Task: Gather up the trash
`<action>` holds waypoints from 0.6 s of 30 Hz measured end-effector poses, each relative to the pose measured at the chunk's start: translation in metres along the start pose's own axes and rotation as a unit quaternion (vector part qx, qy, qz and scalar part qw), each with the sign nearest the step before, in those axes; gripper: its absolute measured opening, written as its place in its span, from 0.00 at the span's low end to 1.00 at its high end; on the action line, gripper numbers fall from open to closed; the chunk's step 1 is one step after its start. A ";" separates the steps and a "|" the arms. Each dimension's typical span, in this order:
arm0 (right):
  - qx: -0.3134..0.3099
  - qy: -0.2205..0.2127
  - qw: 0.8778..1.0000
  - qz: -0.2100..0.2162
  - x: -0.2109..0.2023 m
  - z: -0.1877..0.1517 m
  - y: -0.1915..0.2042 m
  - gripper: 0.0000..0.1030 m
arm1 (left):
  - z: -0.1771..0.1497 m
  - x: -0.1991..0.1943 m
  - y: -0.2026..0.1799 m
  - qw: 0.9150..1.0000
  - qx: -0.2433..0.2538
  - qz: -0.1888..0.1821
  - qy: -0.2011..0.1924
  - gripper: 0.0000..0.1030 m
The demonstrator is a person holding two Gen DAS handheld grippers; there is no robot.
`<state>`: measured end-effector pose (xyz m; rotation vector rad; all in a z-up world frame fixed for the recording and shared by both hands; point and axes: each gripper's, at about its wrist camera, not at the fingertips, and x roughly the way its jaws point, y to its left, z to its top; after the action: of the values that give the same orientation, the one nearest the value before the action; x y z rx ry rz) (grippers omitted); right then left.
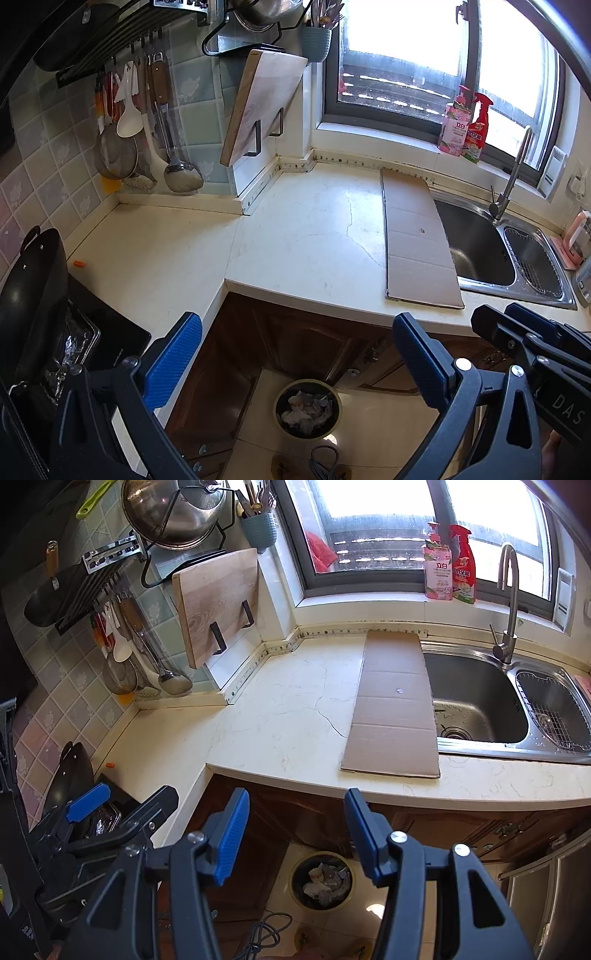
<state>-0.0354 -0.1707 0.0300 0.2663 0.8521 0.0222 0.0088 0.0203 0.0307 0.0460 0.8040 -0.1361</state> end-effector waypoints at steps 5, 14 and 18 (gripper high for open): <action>-0.001 0.003 1.000 0.002 -0.001 -0.002 0.000 0.53 | -0.005 -0.002 -0.004 1.000 -0.003 0.004 0.002 0.99; -0.001 0.002 1.000 0.004 -0.001 -0.003 0.001 0.53 | -0.005 -0.002 -0.003 1.000 -0.003 0.002 0.002 0.99; -0.001 0.002 1.000 0.004 -0.001 -0.004 0.002 0.53 | -0.004 -0.002 -0.002 1.000 -0.002 0.002 0.002 0.99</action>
<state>-0.0385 -0.1685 0.0286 0.2684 0.8554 0.0299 0.0043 0.0189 0.0290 0.0436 0.8084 -0.1313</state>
